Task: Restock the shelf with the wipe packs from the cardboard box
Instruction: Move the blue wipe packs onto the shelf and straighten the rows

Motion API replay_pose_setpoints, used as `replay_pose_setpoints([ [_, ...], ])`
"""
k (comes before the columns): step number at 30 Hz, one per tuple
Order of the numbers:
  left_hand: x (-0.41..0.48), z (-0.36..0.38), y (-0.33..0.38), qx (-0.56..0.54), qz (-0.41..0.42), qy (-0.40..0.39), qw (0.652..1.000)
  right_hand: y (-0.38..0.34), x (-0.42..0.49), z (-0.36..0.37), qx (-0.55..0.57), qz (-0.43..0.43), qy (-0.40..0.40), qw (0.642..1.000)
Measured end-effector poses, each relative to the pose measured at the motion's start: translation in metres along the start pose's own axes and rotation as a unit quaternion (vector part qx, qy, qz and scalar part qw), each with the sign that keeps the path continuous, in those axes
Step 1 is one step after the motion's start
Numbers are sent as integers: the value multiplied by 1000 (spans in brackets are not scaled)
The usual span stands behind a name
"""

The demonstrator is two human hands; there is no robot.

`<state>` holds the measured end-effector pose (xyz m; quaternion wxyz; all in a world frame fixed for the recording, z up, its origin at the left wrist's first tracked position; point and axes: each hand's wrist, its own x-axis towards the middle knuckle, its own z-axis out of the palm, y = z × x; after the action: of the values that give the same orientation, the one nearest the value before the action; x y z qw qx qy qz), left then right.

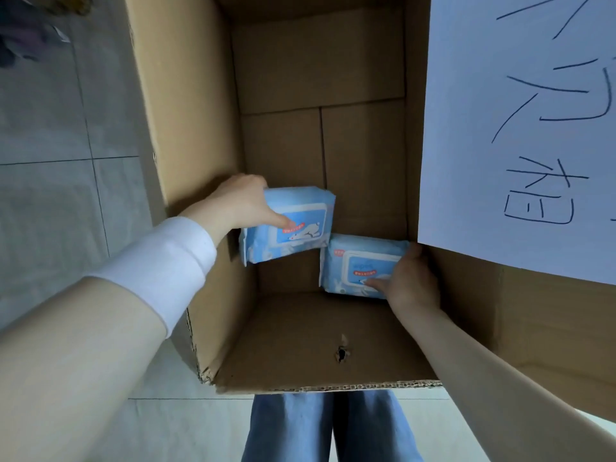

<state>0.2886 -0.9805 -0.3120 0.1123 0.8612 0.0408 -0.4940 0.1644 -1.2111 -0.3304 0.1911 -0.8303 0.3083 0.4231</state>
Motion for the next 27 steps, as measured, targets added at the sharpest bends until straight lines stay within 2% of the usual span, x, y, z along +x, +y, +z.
replay_pose_setpoints([
  [3, 6, -10, 1, -68, 12, 51, 996, -1, -2, 2, 36, -10, 8, 999],
  [5, 12, -11, 1, -155, 8, 70, 985, -3, -1, 3, 89, -16, 7, 996],
  [9, 22, -5, 4, -375, -31, 121, 918, -10, 4, 3, 118, -77, -14, 990],
  [13, 29, 0, 4, -529, -68, 98, 840, -13, 14, 3, 132, -85, -31, 987],
  [17, 29, 2, 3, -530, -50, 89, 842, -15, 16, 4, 47, -100, -10, 994],
  [20, 28, 4, 2, -527, -46, 95, 843, -14, 17, 8, 24, -111, -38, 993],
  [27, 30, 9, 4, -529, -67, 120, 837, -5, 20, 17, 182, -50, -122, 974],
])
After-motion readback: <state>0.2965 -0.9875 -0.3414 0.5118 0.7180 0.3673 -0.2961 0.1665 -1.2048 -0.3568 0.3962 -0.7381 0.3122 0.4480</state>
